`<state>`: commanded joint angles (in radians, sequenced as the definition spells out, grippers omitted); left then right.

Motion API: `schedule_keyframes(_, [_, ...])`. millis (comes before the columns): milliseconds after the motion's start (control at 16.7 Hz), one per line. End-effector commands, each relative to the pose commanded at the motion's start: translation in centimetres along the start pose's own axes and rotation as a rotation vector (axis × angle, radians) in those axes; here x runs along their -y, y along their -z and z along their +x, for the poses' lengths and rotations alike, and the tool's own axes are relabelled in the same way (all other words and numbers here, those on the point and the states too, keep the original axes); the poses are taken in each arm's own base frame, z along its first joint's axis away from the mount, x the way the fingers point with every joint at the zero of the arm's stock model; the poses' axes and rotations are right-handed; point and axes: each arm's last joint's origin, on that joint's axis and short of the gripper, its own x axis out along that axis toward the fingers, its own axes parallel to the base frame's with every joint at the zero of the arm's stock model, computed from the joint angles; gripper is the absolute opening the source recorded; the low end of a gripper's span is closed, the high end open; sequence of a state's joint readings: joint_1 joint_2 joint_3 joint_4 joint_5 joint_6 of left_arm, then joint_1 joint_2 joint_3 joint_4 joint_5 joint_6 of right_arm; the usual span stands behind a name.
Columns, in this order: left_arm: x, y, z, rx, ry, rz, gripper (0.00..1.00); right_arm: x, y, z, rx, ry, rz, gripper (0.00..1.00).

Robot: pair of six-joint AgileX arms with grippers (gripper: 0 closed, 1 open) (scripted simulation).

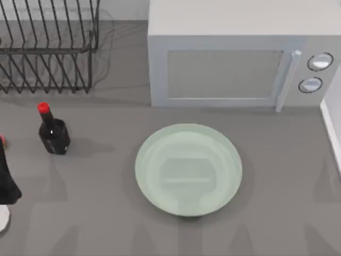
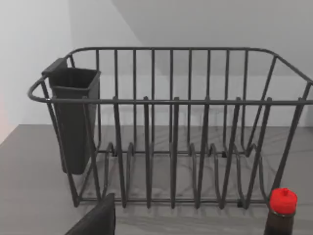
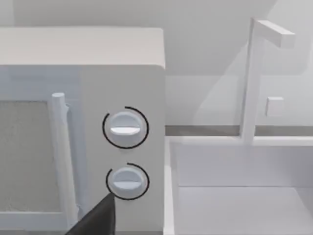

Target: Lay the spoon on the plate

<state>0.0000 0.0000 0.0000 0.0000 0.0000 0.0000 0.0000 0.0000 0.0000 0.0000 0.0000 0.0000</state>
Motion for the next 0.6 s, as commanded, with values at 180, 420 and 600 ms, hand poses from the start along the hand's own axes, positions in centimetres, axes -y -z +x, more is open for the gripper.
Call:
schedule_keyframes(180, [0.0, -0.2, 0.0, -0.010, -0.004, -0.001, 1.00, 0.0, 0.0, 0.0, 0.000, 0.000, 0.000, 1.00])
schedule_keyframes(420, [-0.3, -2.9, 0.3, -0.125, -0.030, -0.017, 1.00, 0.0, 0.0, 0.0, 0.000, 0.000, 0.000, 1.00])
schedule_keyframes(600, [-0.6, -6.4, 1.7, -0.286, -0.046, -0.036, 1.00, 0.0, 0.0, 0.0, 0.000, 0.000, 0.000, 1.00])
